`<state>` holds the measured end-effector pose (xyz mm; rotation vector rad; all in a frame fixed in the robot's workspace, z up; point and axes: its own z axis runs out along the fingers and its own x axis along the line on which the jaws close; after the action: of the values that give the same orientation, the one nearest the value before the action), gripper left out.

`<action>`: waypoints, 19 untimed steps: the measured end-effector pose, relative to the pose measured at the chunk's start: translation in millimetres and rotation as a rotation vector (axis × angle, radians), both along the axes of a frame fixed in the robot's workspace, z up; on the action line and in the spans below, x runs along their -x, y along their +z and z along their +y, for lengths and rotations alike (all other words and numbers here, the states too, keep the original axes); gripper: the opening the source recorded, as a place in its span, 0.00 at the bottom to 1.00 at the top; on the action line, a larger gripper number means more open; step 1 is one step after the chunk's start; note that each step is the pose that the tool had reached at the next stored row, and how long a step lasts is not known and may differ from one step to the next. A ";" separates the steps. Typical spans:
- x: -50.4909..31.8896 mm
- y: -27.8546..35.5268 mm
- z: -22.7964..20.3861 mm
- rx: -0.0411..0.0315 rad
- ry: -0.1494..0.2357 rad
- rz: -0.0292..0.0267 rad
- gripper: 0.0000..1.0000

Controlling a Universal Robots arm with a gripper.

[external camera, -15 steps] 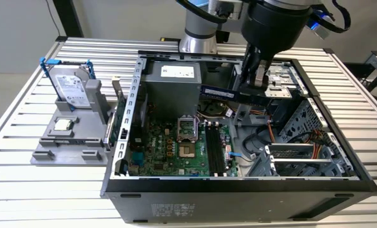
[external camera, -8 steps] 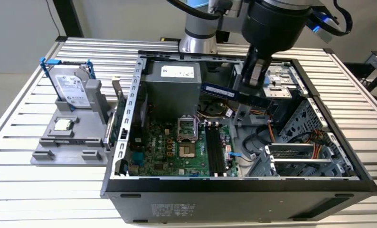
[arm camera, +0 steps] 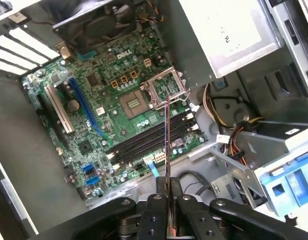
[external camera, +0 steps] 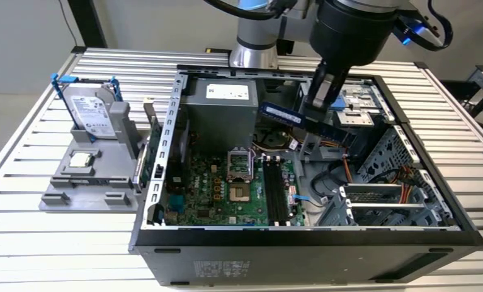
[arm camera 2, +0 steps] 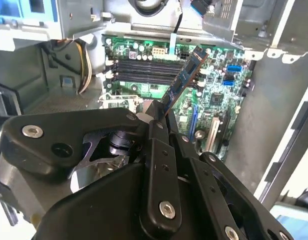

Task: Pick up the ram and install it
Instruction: 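Insert the ram into the slot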

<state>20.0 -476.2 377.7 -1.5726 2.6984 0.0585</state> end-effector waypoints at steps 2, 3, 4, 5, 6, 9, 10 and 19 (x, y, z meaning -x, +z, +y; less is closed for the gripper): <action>0.0 0.0 0.0 0.0000 -0.035 0.0000 0.00; 0.0 0.0 0.0 0.0001 -0.051 0.0000 0.00; 0.0 -0.1 0.0 0.0000 -0.068 0.0000 0.00; 0.0 -0.1 0.0 0.0000 -0.086 0.0000 0.00; 0.0 -0.1 0.0 0.0000 -0.103 0.0000 0.00; 0.0 -0.1 0.0 0.0000 -0.156 0.0000 0.00; 0.0 -0.1 0.0 -0.0001 -0.174 0.0000 0.00; 0.0 0.0 0.0 0.0001 -0.331 0.0000 0.00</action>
<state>20.0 -476.2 377.7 -1.1048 2.9152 0.0529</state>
